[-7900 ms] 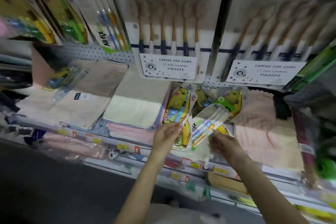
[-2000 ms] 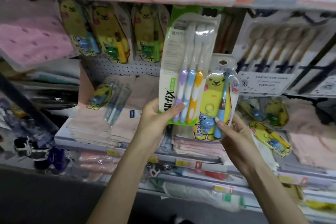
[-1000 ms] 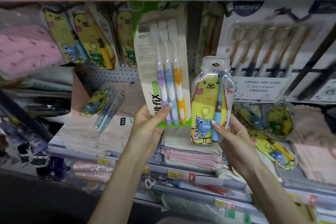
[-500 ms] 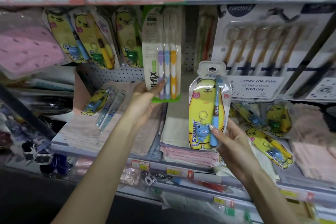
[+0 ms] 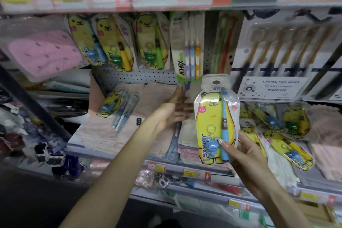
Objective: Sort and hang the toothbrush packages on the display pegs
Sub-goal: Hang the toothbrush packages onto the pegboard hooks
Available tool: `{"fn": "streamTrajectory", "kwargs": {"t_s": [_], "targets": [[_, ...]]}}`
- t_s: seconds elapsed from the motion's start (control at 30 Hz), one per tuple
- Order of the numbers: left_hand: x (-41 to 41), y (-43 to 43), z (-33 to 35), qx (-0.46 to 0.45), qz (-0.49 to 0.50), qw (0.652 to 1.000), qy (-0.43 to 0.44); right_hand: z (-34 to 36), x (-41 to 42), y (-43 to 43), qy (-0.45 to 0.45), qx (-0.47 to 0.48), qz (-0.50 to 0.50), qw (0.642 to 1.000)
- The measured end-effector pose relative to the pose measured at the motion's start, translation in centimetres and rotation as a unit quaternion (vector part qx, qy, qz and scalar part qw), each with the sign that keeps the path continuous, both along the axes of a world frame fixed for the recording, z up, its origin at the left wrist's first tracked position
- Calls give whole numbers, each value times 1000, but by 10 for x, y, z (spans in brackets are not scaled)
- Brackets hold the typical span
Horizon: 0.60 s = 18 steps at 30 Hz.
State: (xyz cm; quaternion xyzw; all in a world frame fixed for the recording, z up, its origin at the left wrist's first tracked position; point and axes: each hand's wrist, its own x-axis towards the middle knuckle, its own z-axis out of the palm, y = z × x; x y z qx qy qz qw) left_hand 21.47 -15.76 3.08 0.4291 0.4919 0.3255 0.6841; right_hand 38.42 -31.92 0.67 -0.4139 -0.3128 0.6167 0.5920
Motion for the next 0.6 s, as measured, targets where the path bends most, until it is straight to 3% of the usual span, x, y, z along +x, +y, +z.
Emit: {"fn": "streamTrajectory", "kwargs": {"t_s": [0.27, 0.6], "targets": [[-74, -60, 6, 90, 77, 988, -101, 4, -69, 37, -22, 20, 32, 999], [-212, -61, 46, 210, 217, 951, -62, 38, -226, 94, -49, 70, 120, 989]]}}
